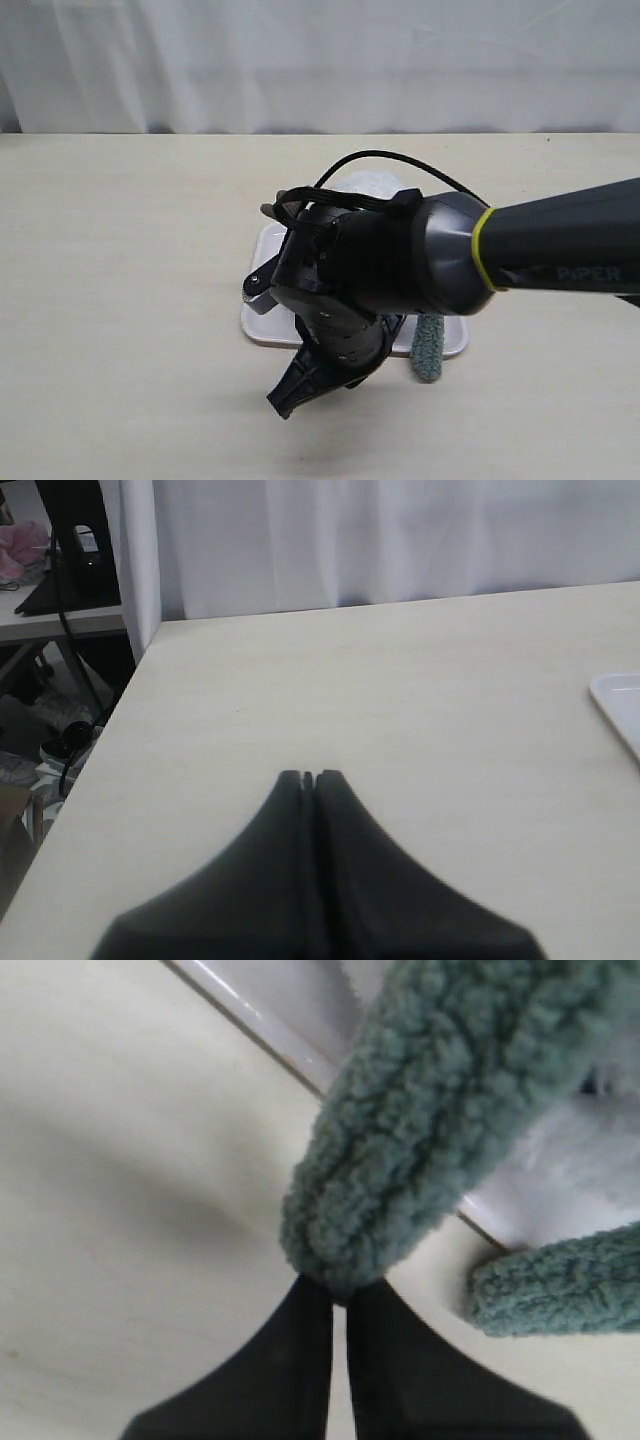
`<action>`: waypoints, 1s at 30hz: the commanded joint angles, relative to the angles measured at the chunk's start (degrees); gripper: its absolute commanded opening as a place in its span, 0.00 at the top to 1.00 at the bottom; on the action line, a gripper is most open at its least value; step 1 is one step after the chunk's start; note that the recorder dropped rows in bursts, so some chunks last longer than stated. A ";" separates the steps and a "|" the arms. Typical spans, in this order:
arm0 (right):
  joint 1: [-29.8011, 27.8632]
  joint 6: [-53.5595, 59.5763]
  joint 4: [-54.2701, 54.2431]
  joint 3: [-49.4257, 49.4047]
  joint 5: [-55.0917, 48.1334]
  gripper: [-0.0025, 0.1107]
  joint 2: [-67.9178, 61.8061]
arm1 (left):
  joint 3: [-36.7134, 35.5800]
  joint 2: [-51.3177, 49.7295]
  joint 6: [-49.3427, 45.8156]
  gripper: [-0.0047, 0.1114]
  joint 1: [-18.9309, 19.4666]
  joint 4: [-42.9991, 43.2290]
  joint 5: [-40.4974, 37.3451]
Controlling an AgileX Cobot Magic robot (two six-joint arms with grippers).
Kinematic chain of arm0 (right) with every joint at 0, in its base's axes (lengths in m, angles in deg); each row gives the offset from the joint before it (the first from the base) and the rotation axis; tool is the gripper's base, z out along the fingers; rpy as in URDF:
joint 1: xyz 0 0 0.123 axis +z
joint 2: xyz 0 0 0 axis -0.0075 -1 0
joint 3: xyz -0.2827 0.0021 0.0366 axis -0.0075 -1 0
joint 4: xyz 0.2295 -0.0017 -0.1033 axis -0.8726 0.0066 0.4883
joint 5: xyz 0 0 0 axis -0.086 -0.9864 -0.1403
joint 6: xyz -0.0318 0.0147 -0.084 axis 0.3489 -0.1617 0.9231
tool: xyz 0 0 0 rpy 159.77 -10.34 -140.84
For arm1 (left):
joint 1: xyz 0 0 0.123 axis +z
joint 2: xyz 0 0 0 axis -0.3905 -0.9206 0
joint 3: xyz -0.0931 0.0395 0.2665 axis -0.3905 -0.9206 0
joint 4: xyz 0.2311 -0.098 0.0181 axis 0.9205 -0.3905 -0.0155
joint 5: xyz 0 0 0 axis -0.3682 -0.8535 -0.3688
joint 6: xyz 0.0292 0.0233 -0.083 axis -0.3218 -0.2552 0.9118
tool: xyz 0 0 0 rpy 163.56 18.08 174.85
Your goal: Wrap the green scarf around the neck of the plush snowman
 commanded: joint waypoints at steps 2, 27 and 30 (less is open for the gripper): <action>-0.02 -0.05 5.01 -0.26 -4.08 0.94 -1.35 | -0.17 0.11 -0.14 0.96 0.23 -0.02 0.72; -0.02 6.06 5.94 0.62 -11.82 0.60 -2.47 | -0.17 0.11 -0.14 0.96 0.23 -0.02 0.72; -0.02 11.00 0.70 1.89 -13.83 0.50 -0.29 | -0.17 0.11 -0.14 0.96 0.23 -0.02 0.72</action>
